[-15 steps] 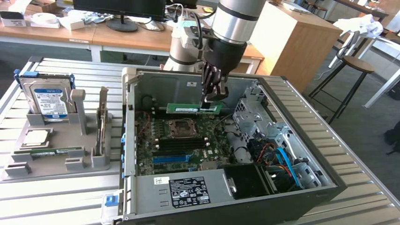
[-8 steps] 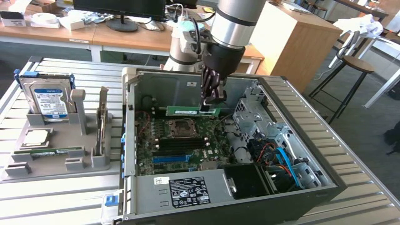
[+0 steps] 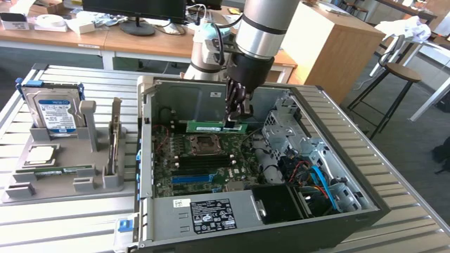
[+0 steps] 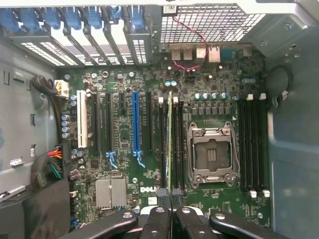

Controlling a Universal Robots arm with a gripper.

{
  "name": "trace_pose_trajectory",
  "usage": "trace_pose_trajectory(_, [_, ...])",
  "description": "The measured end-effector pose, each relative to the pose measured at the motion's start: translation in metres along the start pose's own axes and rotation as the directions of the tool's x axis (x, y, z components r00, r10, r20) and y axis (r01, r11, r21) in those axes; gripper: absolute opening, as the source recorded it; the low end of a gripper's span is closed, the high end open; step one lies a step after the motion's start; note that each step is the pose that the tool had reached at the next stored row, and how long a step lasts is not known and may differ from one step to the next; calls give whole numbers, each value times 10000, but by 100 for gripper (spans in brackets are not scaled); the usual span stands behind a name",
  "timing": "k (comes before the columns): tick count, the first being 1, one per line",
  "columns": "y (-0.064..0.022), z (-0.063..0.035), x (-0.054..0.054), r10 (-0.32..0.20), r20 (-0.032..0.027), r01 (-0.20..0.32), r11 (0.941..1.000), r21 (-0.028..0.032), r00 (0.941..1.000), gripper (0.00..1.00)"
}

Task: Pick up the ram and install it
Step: 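Pick up the ram and move it above insertion slot, then insert the ram into the slot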

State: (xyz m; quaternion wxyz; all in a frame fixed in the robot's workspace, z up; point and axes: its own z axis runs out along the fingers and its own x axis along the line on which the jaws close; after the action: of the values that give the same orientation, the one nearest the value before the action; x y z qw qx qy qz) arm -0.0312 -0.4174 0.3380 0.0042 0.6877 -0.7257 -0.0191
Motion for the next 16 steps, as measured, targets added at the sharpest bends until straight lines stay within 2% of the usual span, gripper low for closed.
trace_pose_trajectory(16, [0, 10, 0, -36, -2, 36, 10000, 0, 10000, 11])
